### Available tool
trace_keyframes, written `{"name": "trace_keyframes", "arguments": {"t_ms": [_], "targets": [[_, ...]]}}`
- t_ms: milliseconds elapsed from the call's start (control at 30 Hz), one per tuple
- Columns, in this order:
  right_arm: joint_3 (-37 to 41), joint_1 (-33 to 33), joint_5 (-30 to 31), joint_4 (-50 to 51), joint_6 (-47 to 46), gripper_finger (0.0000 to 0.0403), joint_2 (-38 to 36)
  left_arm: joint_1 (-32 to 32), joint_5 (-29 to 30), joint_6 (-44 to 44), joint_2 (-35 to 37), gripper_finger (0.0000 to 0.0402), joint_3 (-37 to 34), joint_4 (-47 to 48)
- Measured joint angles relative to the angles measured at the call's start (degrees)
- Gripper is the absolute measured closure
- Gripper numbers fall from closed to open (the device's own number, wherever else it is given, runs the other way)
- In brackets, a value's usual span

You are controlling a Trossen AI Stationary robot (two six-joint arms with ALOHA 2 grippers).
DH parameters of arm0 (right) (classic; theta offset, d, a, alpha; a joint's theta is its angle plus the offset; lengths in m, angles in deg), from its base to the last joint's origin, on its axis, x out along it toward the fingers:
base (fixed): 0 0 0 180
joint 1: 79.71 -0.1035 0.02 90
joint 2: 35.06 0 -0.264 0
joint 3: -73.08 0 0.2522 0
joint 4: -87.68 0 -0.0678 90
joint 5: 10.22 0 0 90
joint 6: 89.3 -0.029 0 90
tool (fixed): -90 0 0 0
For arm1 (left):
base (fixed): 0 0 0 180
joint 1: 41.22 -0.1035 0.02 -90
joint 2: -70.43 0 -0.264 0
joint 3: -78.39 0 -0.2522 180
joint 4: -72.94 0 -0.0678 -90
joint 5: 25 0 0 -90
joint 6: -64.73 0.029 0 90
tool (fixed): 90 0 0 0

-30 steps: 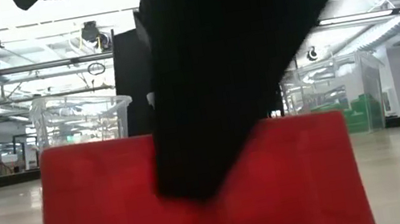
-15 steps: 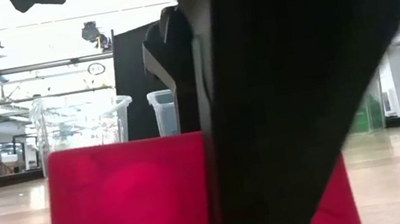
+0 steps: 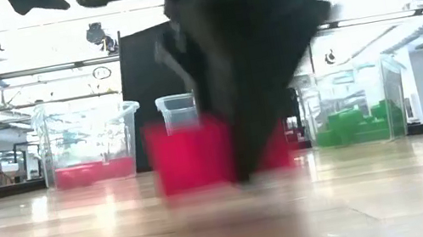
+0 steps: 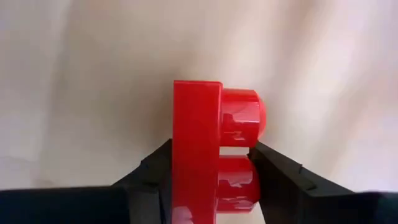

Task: Sort blocks
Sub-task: Put the red game piece into the left transparent bin

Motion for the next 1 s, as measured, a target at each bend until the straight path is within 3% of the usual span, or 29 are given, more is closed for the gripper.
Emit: {"name": "trace_keyframes", "arguments": {"t_ms": [233,433,733,1000], "targets": [[-0.24,7.44,6.16,5.20,7.54,0.0252,-8.37,0.00,0.97,-0.04,0.63,0.0066,0.00,0.15],[-0.34,17.51,11.45,0.75,13.60,0.0252,-15.26,0.00,2.15,-3.09,2.01,0.0066,0.00,3.66],[-0.39,32.62,3.74,-23.71,17.42,0.0252,-18.06,0.00,8.48,-6.20,4.89,0.0066,0.00,7.41],[-0.39,39.80,-1.78,-40.27,16.82,0.0252,-14.46,0.00,15.45,-12.37,6.92,0.0066,0.00,16.04]]}}
